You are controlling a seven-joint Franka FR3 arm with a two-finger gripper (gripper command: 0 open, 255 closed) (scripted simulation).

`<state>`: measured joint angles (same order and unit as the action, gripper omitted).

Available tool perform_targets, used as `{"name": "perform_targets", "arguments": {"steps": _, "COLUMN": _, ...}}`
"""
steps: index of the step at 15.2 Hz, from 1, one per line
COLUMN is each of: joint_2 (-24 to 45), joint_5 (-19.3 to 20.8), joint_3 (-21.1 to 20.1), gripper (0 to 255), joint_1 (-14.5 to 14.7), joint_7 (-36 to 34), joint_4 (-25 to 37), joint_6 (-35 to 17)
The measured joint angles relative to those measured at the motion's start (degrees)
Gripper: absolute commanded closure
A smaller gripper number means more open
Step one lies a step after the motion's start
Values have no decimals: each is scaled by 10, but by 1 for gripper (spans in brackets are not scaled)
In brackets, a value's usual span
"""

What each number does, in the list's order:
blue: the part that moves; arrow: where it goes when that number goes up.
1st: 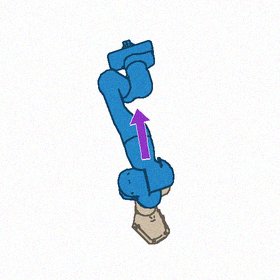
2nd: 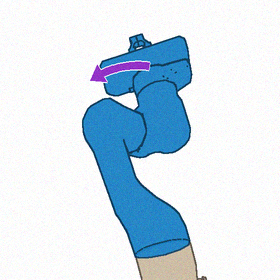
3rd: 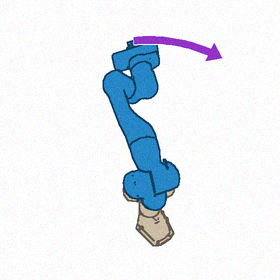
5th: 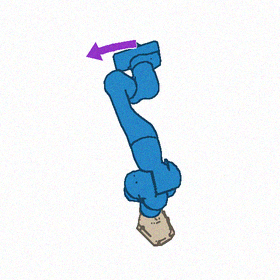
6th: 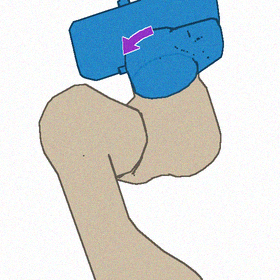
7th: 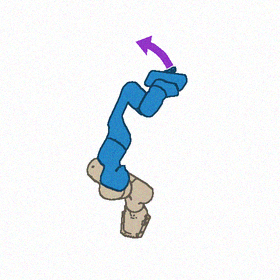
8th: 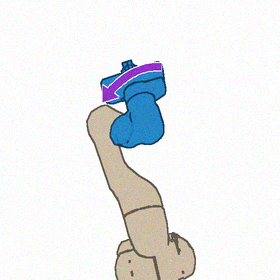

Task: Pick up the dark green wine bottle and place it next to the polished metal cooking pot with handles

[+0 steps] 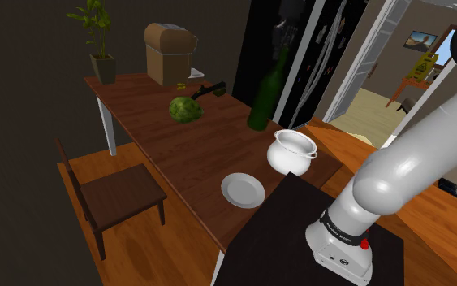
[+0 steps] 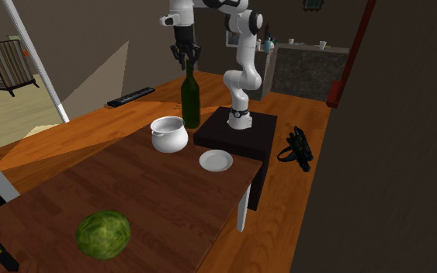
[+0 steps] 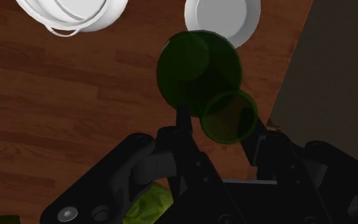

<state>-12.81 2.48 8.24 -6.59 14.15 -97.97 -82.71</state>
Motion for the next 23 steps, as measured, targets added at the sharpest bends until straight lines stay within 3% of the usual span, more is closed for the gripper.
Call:
{"name": "perform_targets", "arguments": {"steps": 13, "joint_2": -70, "joint_5": 52, "joint_3": 103, "gripper": 255, "joint_1": -61, "joint_7": 167, "joint_4": -5, "joint_6": 54}}
{"name": "perform_targets", "arguments": {"steps": 23, "joint_2": -46, "joint_5": 80, "joint_3": 205, "gripper": 255, "joint_1": -100, "joint_7": 321, "joint_4": 77, "joint_6": 95}}
